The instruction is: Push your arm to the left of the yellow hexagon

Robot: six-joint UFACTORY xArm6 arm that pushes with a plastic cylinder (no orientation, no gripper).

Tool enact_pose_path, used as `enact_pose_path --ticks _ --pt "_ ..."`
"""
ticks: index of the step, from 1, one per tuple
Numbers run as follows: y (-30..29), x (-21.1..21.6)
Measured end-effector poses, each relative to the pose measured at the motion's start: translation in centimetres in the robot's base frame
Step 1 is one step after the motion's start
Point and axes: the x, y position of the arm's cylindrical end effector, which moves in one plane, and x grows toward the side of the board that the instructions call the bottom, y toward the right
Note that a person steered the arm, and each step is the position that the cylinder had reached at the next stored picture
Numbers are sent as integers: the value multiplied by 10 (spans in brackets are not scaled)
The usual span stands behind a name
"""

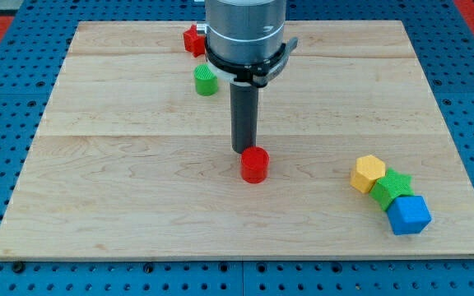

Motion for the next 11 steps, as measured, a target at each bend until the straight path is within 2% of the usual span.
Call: enact_pose_path --ticks 2,4,6,7,9,11 --pt "-2 33" --pt "13 -4" --pt "139 -10" --pt "151 -10" --pt "118 -10" --pt "118 -10"
